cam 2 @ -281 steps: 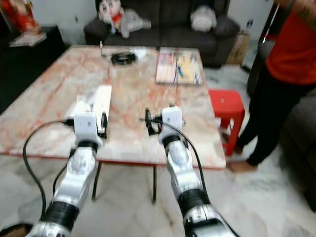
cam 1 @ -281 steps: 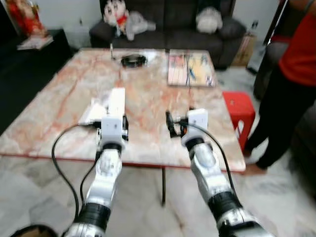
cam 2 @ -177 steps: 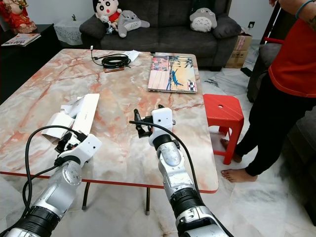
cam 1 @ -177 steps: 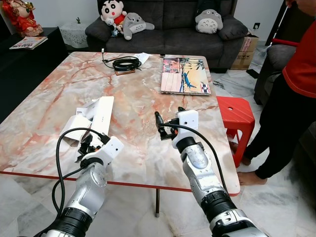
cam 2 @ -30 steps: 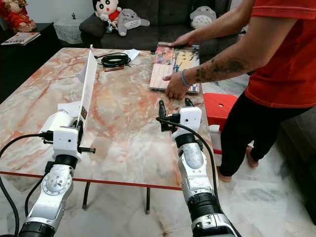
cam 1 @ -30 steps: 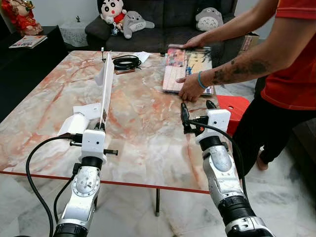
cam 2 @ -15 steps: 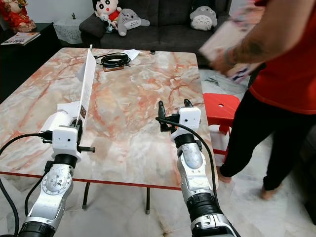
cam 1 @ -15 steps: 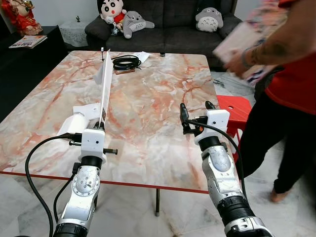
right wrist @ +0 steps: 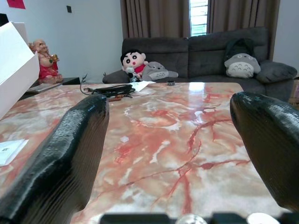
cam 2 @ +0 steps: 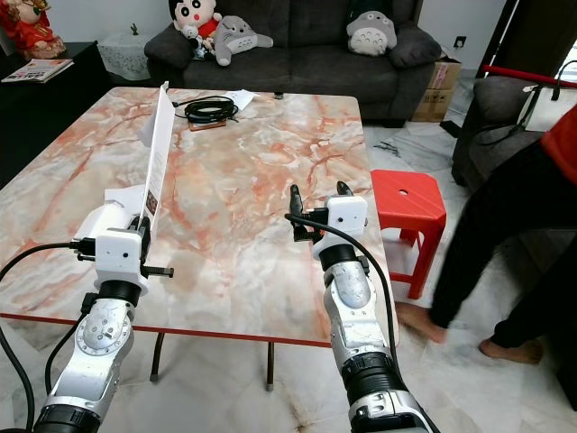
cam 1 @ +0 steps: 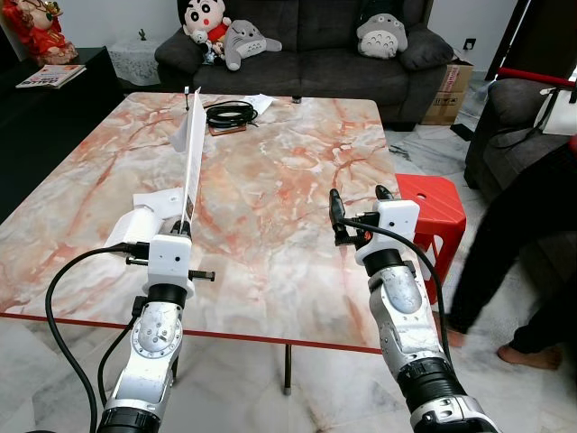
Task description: Picking trash to rubbish bin
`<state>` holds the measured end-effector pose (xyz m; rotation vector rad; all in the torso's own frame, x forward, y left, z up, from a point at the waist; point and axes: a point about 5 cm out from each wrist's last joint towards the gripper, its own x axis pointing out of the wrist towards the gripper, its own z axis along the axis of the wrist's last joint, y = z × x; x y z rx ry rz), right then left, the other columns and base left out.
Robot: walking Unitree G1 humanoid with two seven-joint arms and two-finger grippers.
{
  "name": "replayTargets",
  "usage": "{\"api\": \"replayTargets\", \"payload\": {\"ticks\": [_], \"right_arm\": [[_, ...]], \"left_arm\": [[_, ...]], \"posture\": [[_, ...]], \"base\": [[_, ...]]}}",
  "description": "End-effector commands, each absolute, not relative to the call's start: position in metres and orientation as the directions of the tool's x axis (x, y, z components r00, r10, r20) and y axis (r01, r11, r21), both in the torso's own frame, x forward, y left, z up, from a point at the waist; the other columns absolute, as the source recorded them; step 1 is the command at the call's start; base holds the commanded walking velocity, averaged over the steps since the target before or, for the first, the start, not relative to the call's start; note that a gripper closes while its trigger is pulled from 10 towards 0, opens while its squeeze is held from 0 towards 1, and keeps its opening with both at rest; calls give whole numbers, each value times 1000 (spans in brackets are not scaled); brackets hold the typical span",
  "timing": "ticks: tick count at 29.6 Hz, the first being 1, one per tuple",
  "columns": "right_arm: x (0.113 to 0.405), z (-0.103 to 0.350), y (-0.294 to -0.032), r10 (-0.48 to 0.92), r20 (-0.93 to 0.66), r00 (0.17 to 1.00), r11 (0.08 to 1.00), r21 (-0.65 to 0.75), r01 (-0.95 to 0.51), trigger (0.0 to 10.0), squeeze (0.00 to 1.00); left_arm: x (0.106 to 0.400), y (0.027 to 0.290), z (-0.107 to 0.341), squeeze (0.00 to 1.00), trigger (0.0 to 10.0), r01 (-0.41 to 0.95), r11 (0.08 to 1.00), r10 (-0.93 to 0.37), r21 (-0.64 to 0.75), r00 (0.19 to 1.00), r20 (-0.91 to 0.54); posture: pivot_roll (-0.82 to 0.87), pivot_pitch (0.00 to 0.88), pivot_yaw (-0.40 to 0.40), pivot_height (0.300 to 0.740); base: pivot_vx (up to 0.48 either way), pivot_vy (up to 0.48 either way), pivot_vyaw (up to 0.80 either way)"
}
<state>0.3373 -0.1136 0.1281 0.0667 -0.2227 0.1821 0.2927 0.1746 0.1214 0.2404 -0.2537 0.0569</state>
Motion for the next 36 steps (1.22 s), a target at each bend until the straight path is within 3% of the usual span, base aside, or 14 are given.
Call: {"api": "replayTargets", "payload": {"ticks": [1,36], "right_arm": [[337,132,-113,171,238,956,981,46,-187,10000,0],[337,132,-113,171,224,959,981,48,-186,10000,0]], "left_arm": [[293,173,126,0,10000,-92,965,23,246,962,271],[292,169,128,0,10000,-97,967,30,237,962,271]], "posture": [[-21,0,2,740],[-22,0,-2,740]], "base": [[-240,0,0],[-227,0,0]]}}
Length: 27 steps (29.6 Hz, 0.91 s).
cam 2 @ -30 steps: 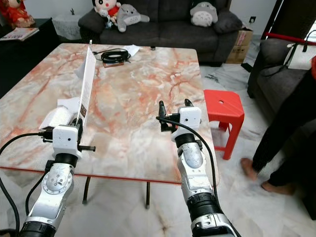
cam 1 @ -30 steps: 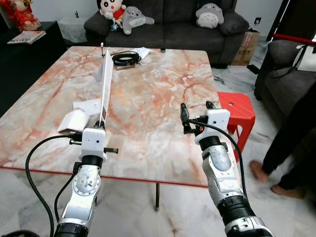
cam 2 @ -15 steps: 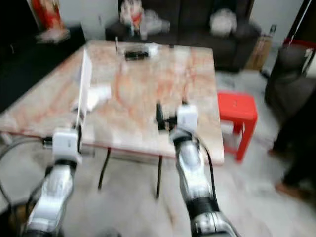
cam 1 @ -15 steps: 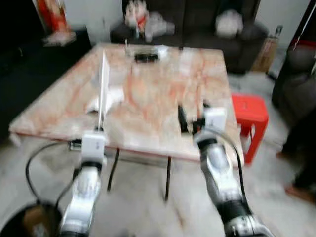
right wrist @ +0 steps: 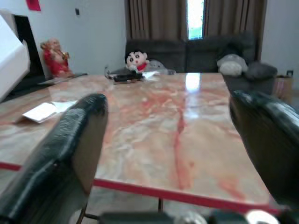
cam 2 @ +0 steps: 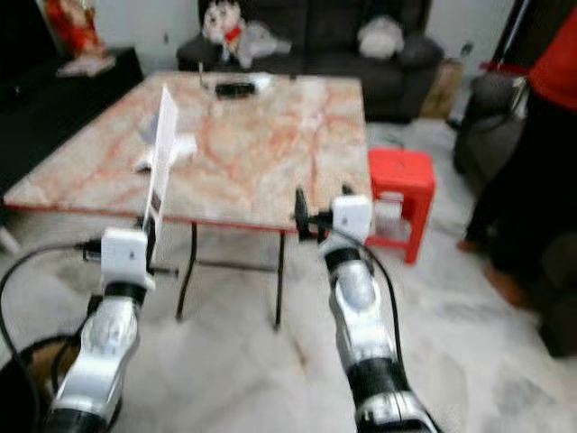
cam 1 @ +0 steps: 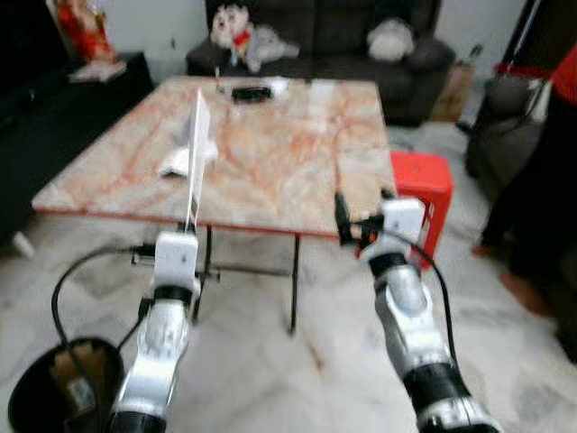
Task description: Picking trash to rubbish bin
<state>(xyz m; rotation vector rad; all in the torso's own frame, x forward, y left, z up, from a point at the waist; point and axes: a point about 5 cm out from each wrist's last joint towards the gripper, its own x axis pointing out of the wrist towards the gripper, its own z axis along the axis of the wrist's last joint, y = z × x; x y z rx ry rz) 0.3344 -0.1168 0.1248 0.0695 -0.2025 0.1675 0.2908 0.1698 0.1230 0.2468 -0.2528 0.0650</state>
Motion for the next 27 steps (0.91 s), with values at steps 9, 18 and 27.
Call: {"api": "replayTargets", "payload": {"ticks": [9,18,27], "right_arm": [[337,131,-112,177,218,960,980,49,-192,10000,0],[334,120,-114,192,177,965,979,39,-202,10000,0],[330,94,-126,199,57,978,980,14,-200,10000,0]], "left_arm": [[292,169,128,0,10000,-100,966,34,236,962,269],[291,171,116,0,10000,-96,964,39,249,973,226],[289,178,84,0,10000,-68,967,53,246,996,67]], "posture": [[-21,0,-4,740],[-24,0,-6,740],[-26,0,-9,740]], "base": [[-241,0,0],[-53,0,0],[0,0,0]]}}
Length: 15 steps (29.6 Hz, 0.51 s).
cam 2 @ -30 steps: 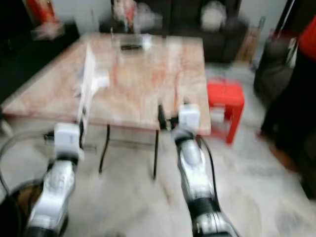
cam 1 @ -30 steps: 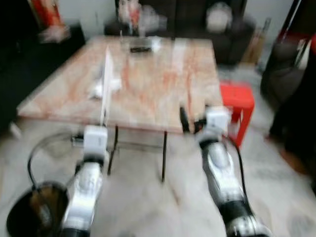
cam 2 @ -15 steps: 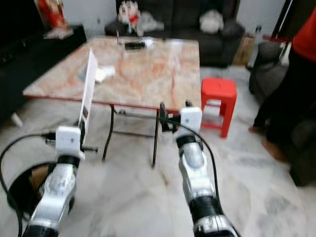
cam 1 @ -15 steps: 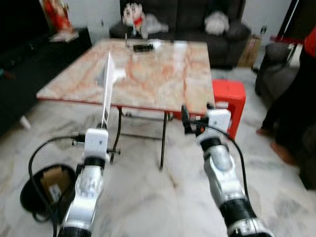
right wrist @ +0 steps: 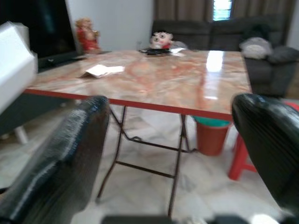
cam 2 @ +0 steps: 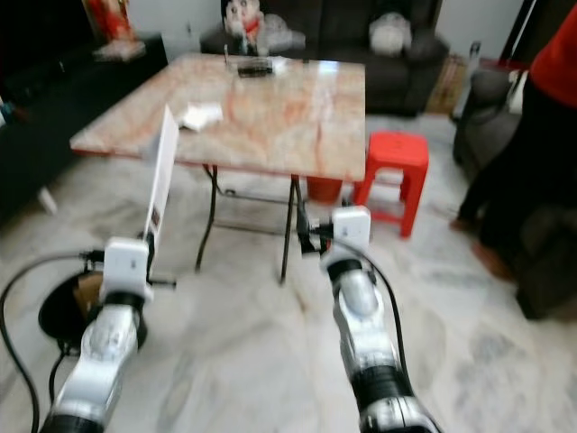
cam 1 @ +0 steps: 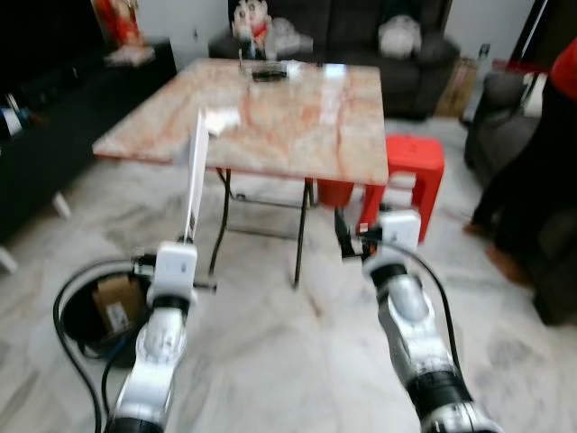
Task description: Picking trash to rubbish bin
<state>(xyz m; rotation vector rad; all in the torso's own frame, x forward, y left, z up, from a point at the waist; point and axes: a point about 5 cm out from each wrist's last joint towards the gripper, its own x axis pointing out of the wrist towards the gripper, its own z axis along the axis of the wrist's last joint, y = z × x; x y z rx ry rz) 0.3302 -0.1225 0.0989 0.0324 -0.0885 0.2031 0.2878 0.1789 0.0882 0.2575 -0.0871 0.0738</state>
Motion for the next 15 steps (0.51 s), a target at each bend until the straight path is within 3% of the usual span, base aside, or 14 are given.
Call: {"api": "replayTargets", "payload": {"ticks": [1,9,15], "right_arm": [[330,88,-129,199,29,980,980,16,-200,10000,0],[314,34,-157,192,-262,946,980,6,-197,10000,0],[284,-10,-177,143,-507,850,987,8,-161,10000,0]], "left_arm": [[288,179,77,0,10000,-54,972,49,230,998,26],[269,195,13,0,10000,-8,982,62,188,958,-281],[249,201,-23,0,10000,25,988,52,153,879,-474]], "posture": [[-26,0,-9,740],[-38,0,-14,740],[-42,0,-19,740]], "base": [[0,0,0],[0,0,0],[0,0,0]]}}
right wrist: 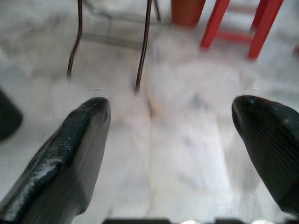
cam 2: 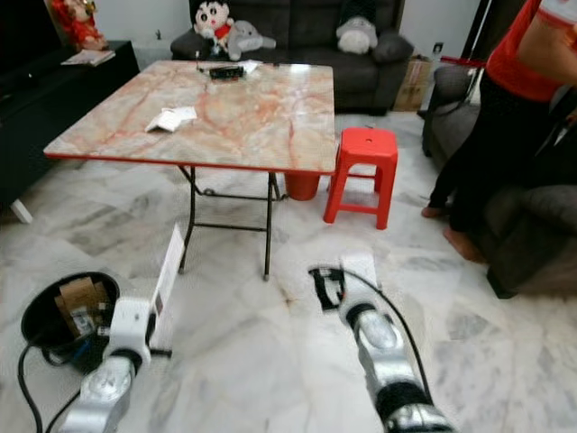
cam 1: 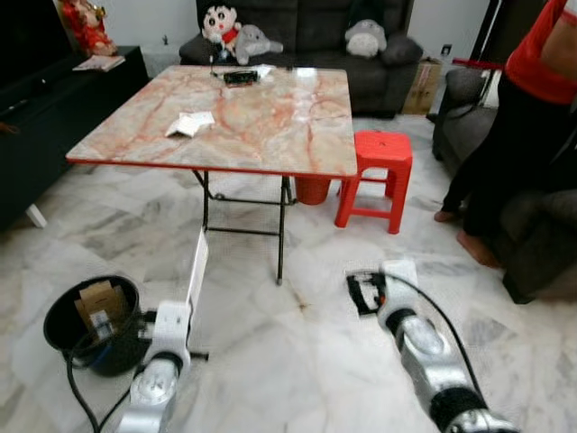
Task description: Picking trash to rubbish bin
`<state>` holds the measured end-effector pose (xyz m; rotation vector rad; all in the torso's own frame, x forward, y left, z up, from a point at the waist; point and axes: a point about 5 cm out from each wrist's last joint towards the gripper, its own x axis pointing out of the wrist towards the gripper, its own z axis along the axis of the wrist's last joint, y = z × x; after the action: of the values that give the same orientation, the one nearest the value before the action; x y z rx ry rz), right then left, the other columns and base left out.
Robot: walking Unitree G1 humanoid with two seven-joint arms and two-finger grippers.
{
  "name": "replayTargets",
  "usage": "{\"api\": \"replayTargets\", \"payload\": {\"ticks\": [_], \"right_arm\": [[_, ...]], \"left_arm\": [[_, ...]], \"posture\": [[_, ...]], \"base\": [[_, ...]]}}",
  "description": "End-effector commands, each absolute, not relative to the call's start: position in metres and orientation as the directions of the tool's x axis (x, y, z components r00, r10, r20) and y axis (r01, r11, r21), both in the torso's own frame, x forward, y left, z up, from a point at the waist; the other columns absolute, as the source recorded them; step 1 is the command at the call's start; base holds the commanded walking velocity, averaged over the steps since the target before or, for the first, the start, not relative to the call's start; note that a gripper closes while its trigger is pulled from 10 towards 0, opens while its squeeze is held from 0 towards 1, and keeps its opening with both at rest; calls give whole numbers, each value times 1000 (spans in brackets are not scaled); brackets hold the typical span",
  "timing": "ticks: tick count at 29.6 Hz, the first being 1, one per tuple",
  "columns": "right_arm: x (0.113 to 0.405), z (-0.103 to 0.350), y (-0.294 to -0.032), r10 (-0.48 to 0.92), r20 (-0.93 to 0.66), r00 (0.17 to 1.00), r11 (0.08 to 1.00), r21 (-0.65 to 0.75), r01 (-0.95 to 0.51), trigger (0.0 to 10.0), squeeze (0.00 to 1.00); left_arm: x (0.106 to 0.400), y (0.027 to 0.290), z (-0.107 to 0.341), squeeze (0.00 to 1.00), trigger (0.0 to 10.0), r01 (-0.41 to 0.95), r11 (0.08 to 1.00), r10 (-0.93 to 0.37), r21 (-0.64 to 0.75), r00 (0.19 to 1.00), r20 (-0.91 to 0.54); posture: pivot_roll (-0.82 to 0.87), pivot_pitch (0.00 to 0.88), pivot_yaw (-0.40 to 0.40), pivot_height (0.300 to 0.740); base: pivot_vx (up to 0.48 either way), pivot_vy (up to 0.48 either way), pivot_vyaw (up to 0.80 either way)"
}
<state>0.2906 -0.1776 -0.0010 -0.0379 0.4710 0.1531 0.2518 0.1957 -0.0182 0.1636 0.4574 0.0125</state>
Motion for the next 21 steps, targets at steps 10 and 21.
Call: {"api": "replayTargets", "payload": {"ticks": [10,21], "right_arm": [[237,-52,-187,112,-724,681,990,21,-140,10000,0],[218,-66,-171,161,-773,613,980,53,-190,10000,0]], "left_arm": [[206,204,-64,0,10000,66,987,56,147,716,-696],[178,209,-80,0,10000,-25,989,129,147,638,-759]], "posture": [[-41,0,-19,740],[-44,0,-21,740]], "base": [[0,0,0],[0,0,0]]}}
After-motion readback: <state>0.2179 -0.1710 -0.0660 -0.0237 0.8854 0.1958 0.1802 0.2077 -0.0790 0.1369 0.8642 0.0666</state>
